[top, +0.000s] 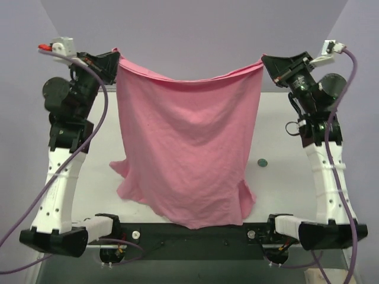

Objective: Pin the brooch onto the clothing

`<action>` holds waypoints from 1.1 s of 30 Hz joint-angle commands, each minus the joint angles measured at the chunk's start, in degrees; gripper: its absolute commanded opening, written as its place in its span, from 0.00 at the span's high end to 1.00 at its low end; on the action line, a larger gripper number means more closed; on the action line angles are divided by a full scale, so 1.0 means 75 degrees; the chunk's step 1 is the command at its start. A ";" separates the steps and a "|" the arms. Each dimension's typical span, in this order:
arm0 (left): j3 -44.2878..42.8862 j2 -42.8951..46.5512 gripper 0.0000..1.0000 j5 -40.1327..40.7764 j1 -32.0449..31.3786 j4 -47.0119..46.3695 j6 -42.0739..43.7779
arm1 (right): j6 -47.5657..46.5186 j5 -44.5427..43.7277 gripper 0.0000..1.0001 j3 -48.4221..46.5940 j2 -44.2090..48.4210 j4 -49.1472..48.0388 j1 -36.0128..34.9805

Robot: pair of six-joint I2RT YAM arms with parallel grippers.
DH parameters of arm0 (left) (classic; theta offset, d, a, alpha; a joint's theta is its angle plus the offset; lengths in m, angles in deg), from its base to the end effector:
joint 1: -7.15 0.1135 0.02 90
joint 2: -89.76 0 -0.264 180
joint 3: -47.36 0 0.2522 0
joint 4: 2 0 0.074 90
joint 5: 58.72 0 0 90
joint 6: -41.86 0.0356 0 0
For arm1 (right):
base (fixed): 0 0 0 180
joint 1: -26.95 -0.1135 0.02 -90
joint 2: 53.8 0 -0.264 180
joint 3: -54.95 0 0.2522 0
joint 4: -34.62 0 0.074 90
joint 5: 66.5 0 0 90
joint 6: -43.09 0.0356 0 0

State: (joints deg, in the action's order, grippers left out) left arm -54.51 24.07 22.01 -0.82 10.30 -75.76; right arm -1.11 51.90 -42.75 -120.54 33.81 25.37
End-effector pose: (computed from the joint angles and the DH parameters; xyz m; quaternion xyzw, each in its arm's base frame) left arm 0.2118 -0.0354 0.5472 -0.0261 0.5473 -0.2973 0.7819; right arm 0.2210 0.0230 0.5412 -0.0210 0.5177 0.4496 0.7276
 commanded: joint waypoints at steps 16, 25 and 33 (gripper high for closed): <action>-0.6796 -0.5583 1.00 0.0347 0.0359 -0.0077 0.0693 | -0.0071 -0.1254 1.00 -0.7351 -0.6315 -0.0234 -0.0175; -0.6759 -0.5281 1.00 0.0721 0.0183 -0.0884 0.1525 | -0.0822 -0.1982 1.00 -0.7243 -0.5527 -0.0460 0.0035; -0.0926 -0.2939 1.00 0.1434 0.0172 -0.2931 0.1655 | -0.0739 -0.1175 1.00 -0.4059 -0.4638 -0.1455 0.0071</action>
State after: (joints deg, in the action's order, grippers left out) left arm -80.54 -5.28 27.29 0.10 -0.73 -65.00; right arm -5.22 40.86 -83.36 -158.09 29.88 25.17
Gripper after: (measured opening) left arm 0.105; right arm 0.031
